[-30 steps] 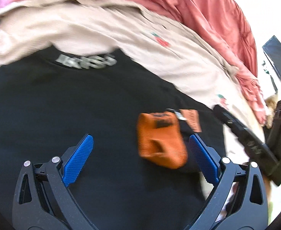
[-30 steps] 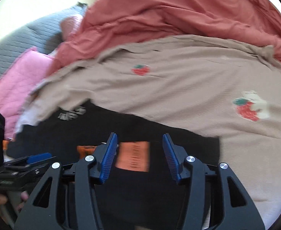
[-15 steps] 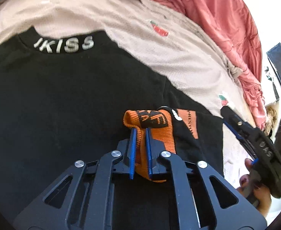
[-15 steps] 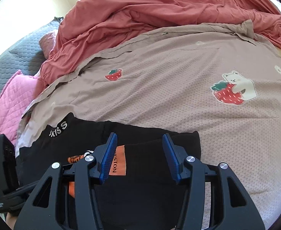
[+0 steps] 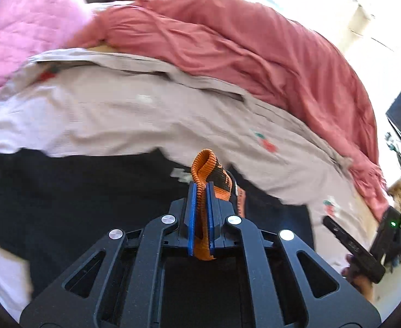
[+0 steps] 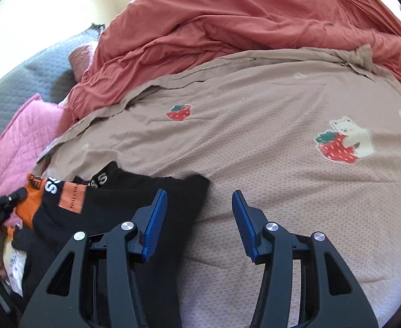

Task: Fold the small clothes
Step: 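Grasp the orange cuff of the other sleeve with the left gripper, then fold the held sleeve across the shirt body and open the left gripper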

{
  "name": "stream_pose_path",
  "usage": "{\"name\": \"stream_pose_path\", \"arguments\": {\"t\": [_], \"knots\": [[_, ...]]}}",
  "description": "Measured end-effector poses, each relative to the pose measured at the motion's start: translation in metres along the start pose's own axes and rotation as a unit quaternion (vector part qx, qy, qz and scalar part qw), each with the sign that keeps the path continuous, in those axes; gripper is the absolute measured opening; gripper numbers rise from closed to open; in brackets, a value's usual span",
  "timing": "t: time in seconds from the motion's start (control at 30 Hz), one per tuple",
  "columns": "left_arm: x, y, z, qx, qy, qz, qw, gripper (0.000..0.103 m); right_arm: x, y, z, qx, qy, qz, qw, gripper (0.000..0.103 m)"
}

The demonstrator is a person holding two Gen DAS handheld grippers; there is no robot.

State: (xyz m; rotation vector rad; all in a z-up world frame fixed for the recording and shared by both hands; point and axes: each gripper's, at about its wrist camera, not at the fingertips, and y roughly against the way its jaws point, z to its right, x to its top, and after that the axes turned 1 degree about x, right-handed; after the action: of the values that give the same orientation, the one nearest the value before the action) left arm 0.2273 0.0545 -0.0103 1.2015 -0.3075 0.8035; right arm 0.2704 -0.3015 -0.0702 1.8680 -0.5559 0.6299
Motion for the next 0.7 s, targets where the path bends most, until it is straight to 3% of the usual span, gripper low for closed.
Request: {"name": "stream_pose_path", "arguments": {"t": [0.1,0.3,0.43,0.6,0.67,0.7], "knots": [[-0.001,0.0,-0.033,0.039,0.012,0.0,0.9992,0.001,-0.004,-0.004,-0.014,0.0,0.028,-0.005,1.0,0.049],[-0.013,-0.013,-0.064,0.052,0.035,-0.029,0.9976,0.001,-0.018,-0.014,-0.051,0.005,0.105,-0.016,0.994,0.049],[-0.02,-0.019,-0.076,0.069,0.037,-0.037,0.9962,0.001,-0.031,-0.023,-0.074,0.038,0.136,-0.034,0.989,0.049],[-0.017,-0.001,-0.077,0.072,0.022,-0.007,0.9971,0.001,-0.043,-0.036,-0.087,0.068,0.153,-0.065,0.984,0.049],[-0.013,-0.002,-0.08,0.071,0.023,-0.014,0.9971,0.001,-0.047,-0.045,-0.084,0.057,0.146,-0.084,0.984,0.06],[-0.012,-0.01,-0.086,0.072,0.028,-0.033,0.9965,0.001,-0.049,-0.05,-0.082,0.051,0.145,-0.094,0.984,0.06]]}}
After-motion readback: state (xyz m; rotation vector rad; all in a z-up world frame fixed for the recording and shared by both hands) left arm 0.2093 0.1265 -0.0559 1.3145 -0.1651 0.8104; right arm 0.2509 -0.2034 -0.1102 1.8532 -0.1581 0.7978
